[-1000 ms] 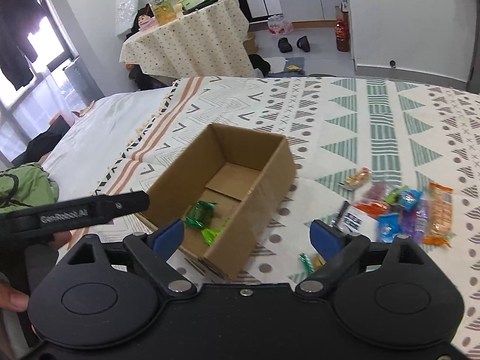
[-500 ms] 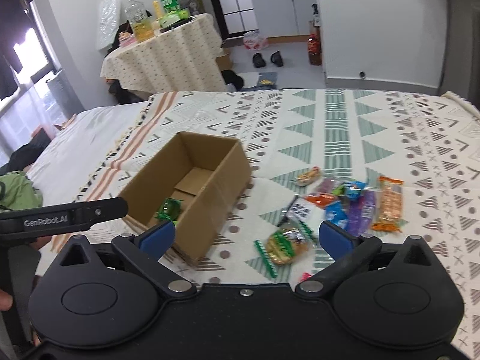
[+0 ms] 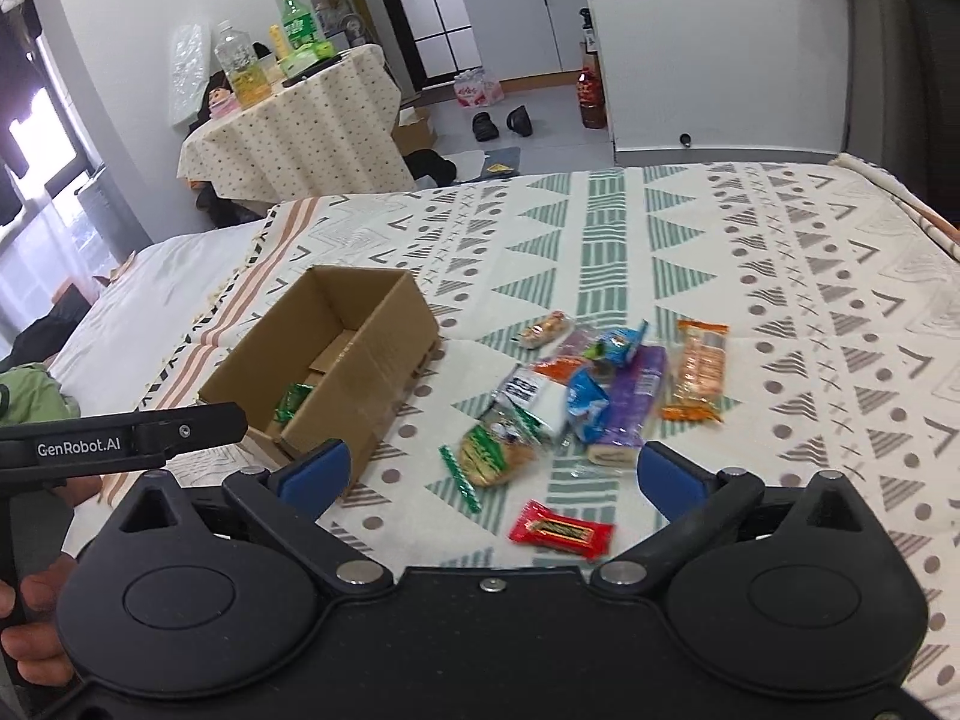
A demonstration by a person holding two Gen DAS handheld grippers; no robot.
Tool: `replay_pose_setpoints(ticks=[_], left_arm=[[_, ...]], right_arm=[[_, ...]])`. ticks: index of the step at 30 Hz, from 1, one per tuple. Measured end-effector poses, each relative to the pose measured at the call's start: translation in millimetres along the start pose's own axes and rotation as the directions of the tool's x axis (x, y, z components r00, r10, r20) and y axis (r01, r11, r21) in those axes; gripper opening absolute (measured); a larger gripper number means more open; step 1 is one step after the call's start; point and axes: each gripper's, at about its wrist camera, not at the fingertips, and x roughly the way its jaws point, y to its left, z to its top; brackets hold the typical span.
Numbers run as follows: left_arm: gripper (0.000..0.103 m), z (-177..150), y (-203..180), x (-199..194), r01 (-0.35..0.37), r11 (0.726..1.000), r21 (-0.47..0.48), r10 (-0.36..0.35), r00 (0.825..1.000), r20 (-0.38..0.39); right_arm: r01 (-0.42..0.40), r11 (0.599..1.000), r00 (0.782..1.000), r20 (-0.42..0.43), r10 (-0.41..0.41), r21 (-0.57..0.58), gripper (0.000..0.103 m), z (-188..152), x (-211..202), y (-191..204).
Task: Organize snacks
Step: 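Move both tools back toward the snack pile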
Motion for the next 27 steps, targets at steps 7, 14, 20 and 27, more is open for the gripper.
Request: replay_pose_setpoints(ticks=[7,14,20,27], left_arm=[[0.103,-8.6,-19.3,-0.4,0.008,1.0,0.018,-0.008,1.0,-0.013],[0.103,-16.7,-33.1,2.4,0.024,0.999,0.029,-0.024,0.999,-0.027],[0.102,-24.0,-45.1,11.6,0.042,0.999,0.025,-0.041,0.998,-0.04],[0.1,-31.8,-56.0,24.1,0.046,0.997,0.054,-0.043,0.998,-0.05]], right_arm=[[0.008,1.0,1.0,-0.008,-0.008,0.009,0.103,-8.1,-7.5,-21.1],[-0.002,1.0,1.0,-0.012,0.002,0.031,0.103,-14.6,-10.4,-37.9],[-0.018,0.997,1.0,-0.021,0.019,0.072,0.103,-22.9,-7.5,-53.1],[-0.06,0.994,0.996,-0.059,0.065,0.087,0.097,-33.5,5.9,-59.2]])
